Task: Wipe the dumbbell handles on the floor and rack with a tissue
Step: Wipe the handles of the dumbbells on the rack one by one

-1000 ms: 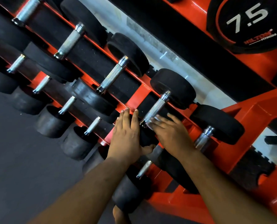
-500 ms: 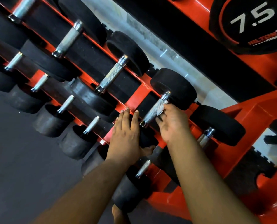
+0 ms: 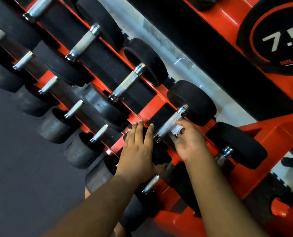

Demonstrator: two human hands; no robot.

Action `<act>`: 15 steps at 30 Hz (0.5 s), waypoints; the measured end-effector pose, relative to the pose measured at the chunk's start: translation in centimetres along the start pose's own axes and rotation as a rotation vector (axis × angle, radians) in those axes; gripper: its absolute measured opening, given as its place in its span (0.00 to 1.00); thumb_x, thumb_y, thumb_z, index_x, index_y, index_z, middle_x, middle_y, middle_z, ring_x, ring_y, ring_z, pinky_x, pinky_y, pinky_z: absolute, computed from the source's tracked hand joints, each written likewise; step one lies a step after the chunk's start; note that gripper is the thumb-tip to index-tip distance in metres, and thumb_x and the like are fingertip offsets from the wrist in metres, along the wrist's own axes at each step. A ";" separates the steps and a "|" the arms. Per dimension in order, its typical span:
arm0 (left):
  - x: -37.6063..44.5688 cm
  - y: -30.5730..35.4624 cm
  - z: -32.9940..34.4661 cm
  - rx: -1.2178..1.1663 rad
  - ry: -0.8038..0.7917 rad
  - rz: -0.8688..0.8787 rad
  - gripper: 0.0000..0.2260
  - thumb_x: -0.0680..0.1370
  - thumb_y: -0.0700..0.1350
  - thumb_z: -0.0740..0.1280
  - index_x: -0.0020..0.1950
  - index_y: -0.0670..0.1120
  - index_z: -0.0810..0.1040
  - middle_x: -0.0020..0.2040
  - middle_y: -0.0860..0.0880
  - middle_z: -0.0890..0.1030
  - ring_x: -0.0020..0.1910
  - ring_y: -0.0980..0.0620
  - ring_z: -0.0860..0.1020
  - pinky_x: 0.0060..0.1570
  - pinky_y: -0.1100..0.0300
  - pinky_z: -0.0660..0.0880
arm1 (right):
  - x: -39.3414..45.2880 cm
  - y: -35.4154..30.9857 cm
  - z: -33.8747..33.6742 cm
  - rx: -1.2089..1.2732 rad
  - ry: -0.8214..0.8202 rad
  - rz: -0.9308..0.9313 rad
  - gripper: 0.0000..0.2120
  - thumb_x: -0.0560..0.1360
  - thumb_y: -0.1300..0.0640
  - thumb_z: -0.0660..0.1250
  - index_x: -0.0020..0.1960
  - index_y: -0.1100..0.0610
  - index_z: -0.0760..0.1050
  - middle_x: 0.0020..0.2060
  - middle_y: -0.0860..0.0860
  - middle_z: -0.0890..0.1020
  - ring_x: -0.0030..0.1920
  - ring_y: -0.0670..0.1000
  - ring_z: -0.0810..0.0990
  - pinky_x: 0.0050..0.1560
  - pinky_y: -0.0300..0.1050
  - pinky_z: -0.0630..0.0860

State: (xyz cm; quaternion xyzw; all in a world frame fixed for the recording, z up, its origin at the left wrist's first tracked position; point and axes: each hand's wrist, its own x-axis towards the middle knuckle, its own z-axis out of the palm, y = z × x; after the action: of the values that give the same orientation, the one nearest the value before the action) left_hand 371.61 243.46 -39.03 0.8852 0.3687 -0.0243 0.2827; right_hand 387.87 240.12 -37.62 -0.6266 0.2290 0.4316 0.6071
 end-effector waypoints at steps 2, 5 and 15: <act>0.0 -0.2 0.4 -0.002 0.013 0.016 0.55 0.61 0.75 0.63 0.80 0.45 0.55 0.80 0.37 0.56 0.80 0.37 0.54 0.78 0.42 0.56 | -0.4 -0.3 -0.4 0.035 -0.028 -0.014 0.07 0.77 0.65 0.63 0.53 0.60 0.78 0.46 0.56 0.84 0.49 0.52 0.82 0.53 0.46 0.77; 0.0 -0.3 0.6 -0.004 0.019 0.029 0.54 0.62 0.74 0.64 0.80 0.45 0.56 0.80 0.38 0.56 0.81 0.38 0.52 0.78 0.42 0.55 | 0.8 -1.1 0.5 0.032 -0.029 -0.006 0.10 0.77 0.64 0.63 0.57 0.61 0.77 0.47 0.57 0.83 0.49 0.53 0.83 0.56 0.49 0.78; 0.0 -0.4 0.6 0.002 0.023 0.029 0.55 0.63 0.73 0.68 0.80 0.46 0.54 0.80 0.39 0.56 0.80 0.38 0.52 0.78 0.43 0.54 | 0.7 -1.4 0.3 0.031 -0.109 -0.030 0.06 0.79 0.60 0.64 0.53 0.59 0.77 0.46 0.55 0.83 0.49 0.52 0.82 0.60 0.50 0.76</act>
State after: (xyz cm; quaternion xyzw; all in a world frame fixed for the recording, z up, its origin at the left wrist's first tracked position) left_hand 371.45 243.38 -39.74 0.8909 0.3589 -0.0105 0.2782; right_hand 389.27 240.75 -37.39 -0.5963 0.1926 0.4522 0.6347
